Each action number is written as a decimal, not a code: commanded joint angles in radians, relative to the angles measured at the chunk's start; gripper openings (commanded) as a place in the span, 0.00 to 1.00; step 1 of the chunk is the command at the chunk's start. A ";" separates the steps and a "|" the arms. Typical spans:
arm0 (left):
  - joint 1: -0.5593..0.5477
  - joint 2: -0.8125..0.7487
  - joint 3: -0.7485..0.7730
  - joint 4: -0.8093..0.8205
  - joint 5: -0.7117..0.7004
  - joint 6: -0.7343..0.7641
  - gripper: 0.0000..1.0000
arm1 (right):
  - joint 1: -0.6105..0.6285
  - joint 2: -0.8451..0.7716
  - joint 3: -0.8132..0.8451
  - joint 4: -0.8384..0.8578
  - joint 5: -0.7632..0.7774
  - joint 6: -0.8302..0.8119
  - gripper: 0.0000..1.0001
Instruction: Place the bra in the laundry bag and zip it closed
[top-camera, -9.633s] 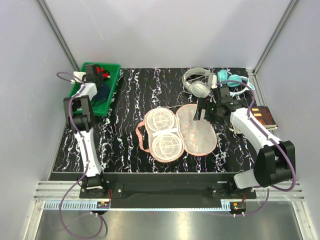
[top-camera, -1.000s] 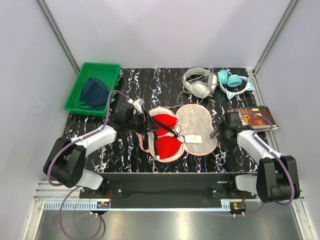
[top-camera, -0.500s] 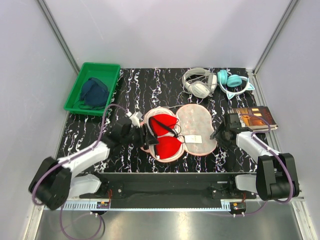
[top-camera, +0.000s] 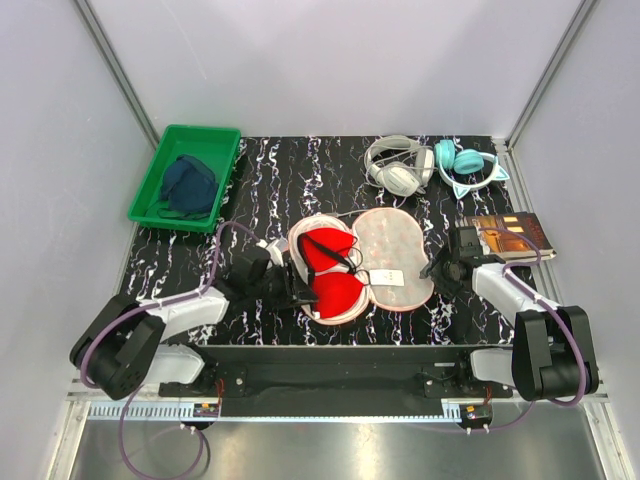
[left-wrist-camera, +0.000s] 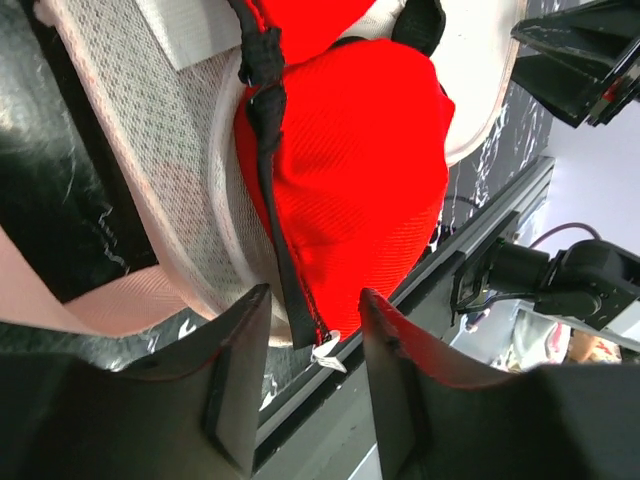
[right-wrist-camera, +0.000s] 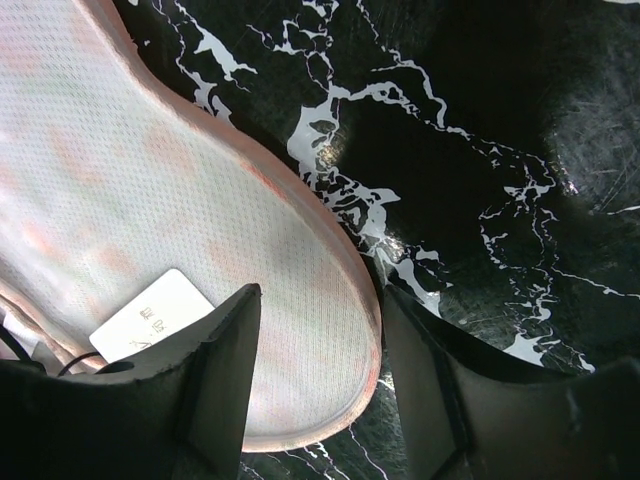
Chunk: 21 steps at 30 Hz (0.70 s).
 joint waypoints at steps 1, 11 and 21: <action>-0.008 0.058 0.007 0.170 0.033 -0.036 0.39 | -0.001 0.002 -0.026 -0.005 0.000 -0.004 0.59; -0.010 0.147 0.071 0.233 0.021 -0.047 0.15 | -0.001 0.028 -0.023 0.002 -0.012 -0.001 0.48; -0.010 0.164 0.125 0.201 -0.012 -0.038 0.00 | -0.003 0.034 -0.026 0.007 -0.010 0.007 0.24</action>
